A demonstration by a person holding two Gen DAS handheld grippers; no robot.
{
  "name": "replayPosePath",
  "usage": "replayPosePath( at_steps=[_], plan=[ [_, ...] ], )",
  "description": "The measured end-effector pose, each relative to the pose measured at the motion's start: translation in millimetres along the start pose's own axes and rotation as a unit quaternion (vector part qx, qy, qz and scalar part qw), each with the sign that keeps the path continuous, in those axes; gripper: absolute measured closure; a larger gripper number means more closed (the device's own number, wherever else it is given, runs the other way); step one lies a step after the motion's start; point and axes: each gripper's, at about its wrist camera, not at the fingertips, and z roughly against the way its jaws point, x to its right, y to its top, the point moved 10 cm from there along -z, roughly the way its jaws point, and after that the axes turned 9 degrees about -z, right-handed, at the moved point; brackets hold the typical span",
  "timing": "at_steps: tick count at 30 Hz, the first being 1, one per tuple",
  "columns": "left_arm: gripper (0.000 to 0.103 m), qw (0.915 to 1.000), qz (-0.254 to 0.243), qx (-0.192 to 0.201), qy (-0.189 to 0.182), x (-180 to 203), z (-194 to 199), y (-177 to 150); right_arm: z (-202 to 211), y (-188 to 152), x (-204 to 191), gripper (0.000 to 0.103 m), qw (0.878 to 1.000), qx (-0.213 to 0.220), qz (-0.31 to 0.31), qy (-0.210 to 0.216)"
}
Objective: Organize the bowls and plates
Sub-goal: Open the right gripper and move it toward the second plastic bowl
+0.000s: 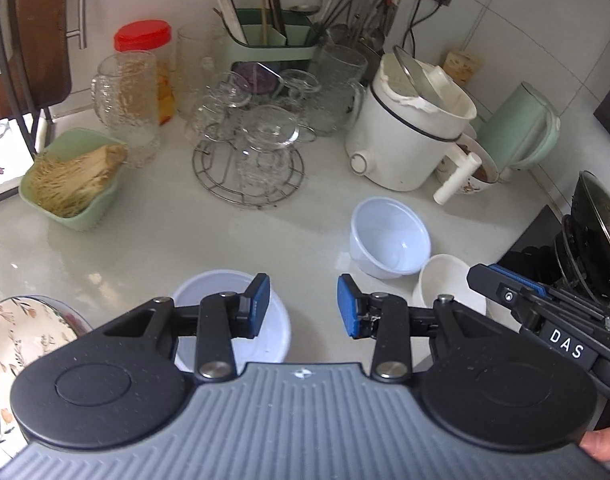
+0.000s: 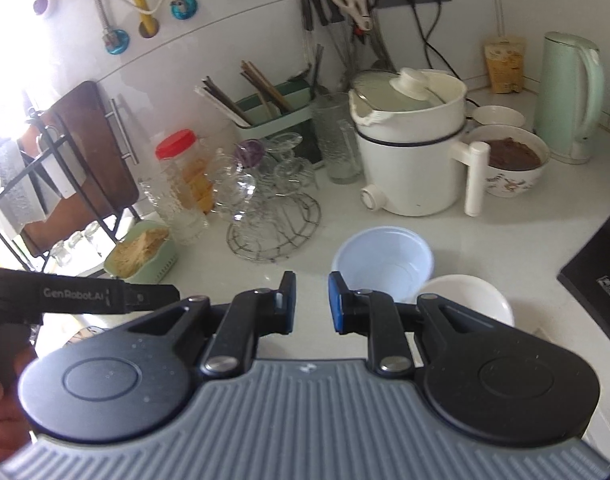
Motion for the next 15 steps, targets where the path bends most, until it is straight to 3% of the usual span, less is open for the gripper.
replayPosePath(
  at_steps=[15],
  plan=[
    [0.06, 0.9992, 0.015, -0.013, 0.034, 54, -30, 6, 9, 2, 63, 0.081, 1.0, -0.012, 0.017, 0.015]
  ],
)
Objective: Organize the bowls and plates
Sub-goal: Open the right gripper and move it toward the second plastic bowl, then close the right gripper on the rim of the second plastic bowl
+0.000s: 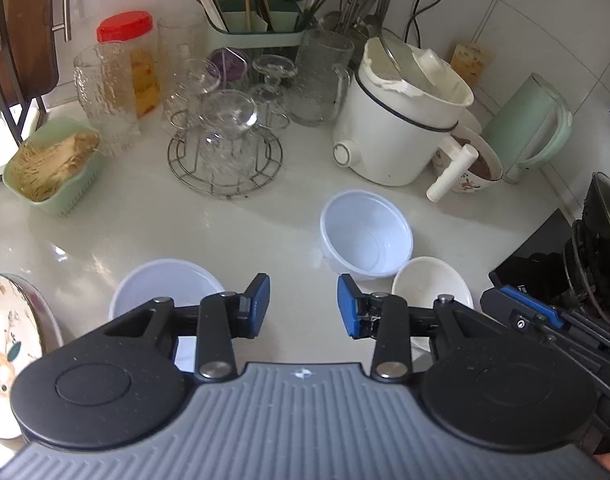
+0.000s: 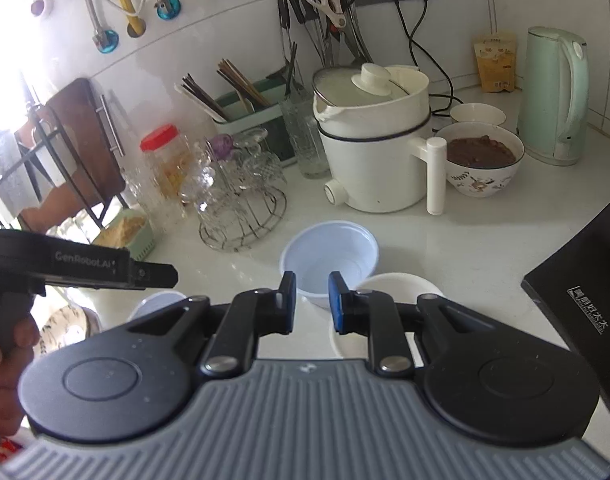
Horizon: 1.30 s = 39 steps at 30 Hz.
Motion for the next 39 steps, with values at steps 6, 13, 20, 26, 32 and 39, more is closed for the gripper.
replayPosePath(
  at_steps=[6, 13, 20, 26, 32, 39],
  plan=[
    [0.06, 0.9999, 0.011, -0.004, 0.007, 16, -7, -1, -2, 0, 10, 0.081, 1.0, -0.006, 0.008, 0.005],
    [0.06, 0.9997, 0.013, -0.014, 0.015, 19, -14, 5, -9, 4, 13, 0.081, 1.0, -0.012, 0.006, 0.013],
    [0.057, 0.9988, 0.008, -0.047, 0.012, 10, -45, 17, -31, 10, 20, 0.081, 1.0, -0.024, -0.012, 0.009],
    [0.047, 0.9983, -0.004, -0.058, -0.002, -3, -77, 35, -52, 26, 15, 0.065, 0.999, -0.028, -0.012, 0.021],
    [0.034, 0.9976, 0.009, -0.067, -0.014, -18, -100, 51, -86, 40, 9, 0.046, 0.999, -0.037, -0.022, 0.015],
    [0.034, 0.995, 0.009, -0.091, -0.041, -24, -131, 64, -125, 51, 16, 0.047, 0.999, -0.048, -0.016, -0.018]
  ],
)
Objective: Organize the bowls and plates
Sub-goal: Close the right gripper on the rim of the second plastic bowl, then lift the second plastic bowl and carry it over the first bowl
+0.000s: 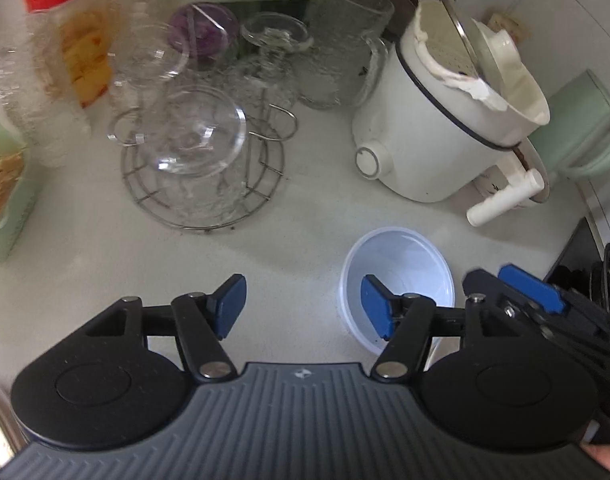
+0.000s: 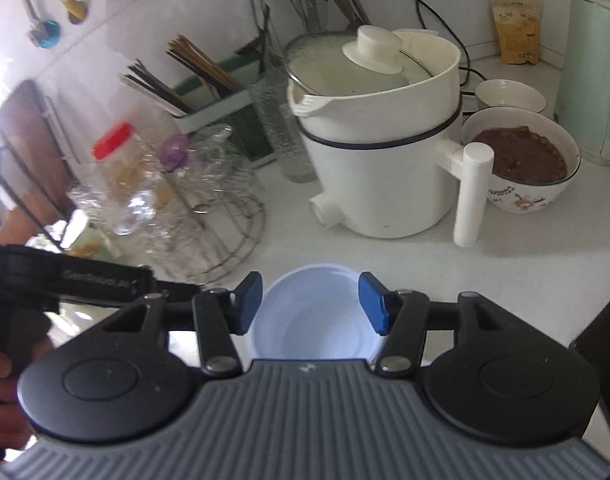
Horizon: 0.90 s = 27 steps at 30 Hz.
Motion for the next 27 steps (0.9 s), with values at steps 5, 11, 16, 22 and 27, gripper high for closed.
replayPosePath(
  at_steps=[5, 11, 16, 22, 27],
  plan=[
    [0.035, 0.9986, -0.021, -0.03, -0.038, 13, -25, 1, -24, -1, 20, 0.047, 0.998, -0.027, -0.01, -0.047],
    [0.036, 0.9957, -0.022, -0.061, -0.066, 25, -47, -11, -45, -13, 37, 0.05, 0.995, -0.061, -0.022, -0.076],
    [0.071, 0.9936, -0.018, -0.066, -0.091, 34, -56, -17, -59, -22, 42, 0.063, 0.993, -0.084, -0.025, -0.073],
    [0.077, 0.9948, -0.005, -0.051, -0.088, 34, -56, -15, -66, -22, 43, 0.071, 0.993, -0.087, -0.015, -0.08],
    [0.077, 0.9953, 0.009, -0.036, -0.089, 33, -45, -7, -60, -15, 43, 0.073, 0.994, -0.076, -0.037, -0.065]
  ],
)
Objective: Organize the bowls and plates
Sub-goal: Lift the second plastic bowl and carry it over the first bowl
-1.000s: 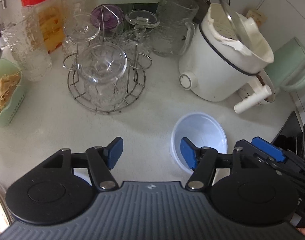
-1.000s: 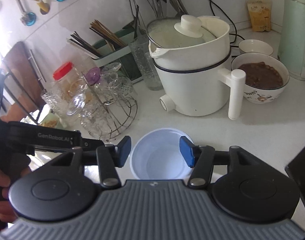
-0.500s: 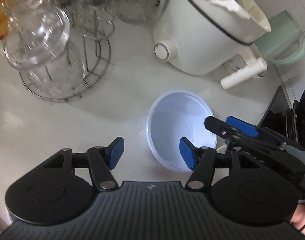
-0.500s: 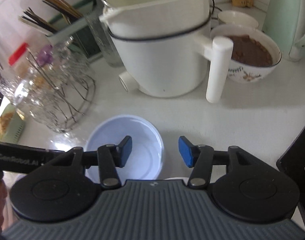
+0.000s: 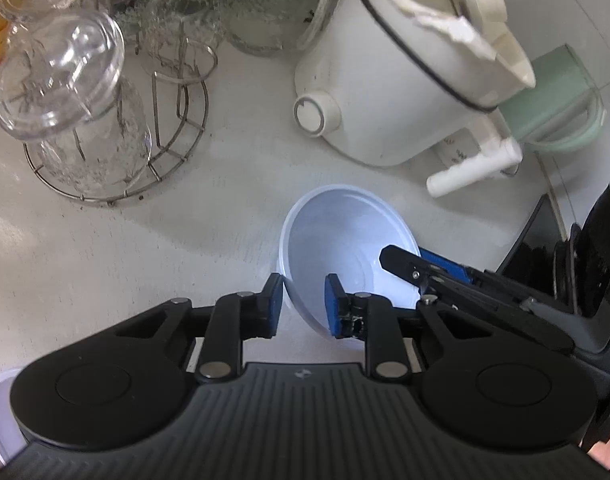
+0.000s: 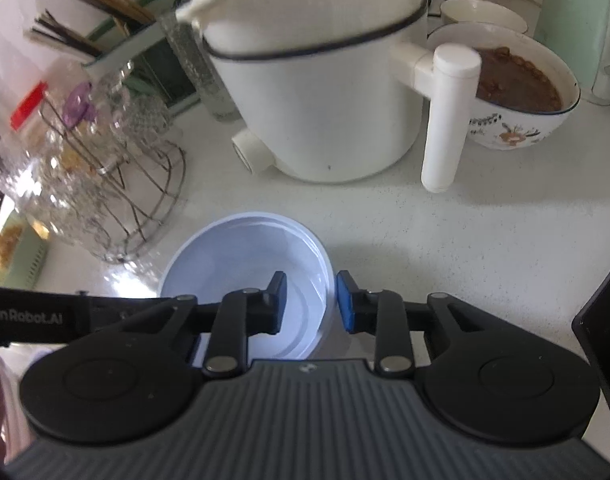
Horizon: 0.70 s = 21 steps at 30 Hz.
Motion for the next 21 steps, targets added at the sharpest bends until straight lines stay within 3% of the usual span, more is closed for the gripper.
replayPosePath(
  at_steps=[14, 21],
  plan=[
    [0.077, 0.997, 0.046, 0.061, 0.005, 3, 59, 2, 47, 7, -21, 0.073, 0.998, 0.031, -0.007, 0.056],
    [0.077, 0.9955, 0.039, 0.084, 0.018, 12, 86, -10, 64, -5, -29, 0.073, 0.997, 0.034, -0.008, 0.074]
  ],
)
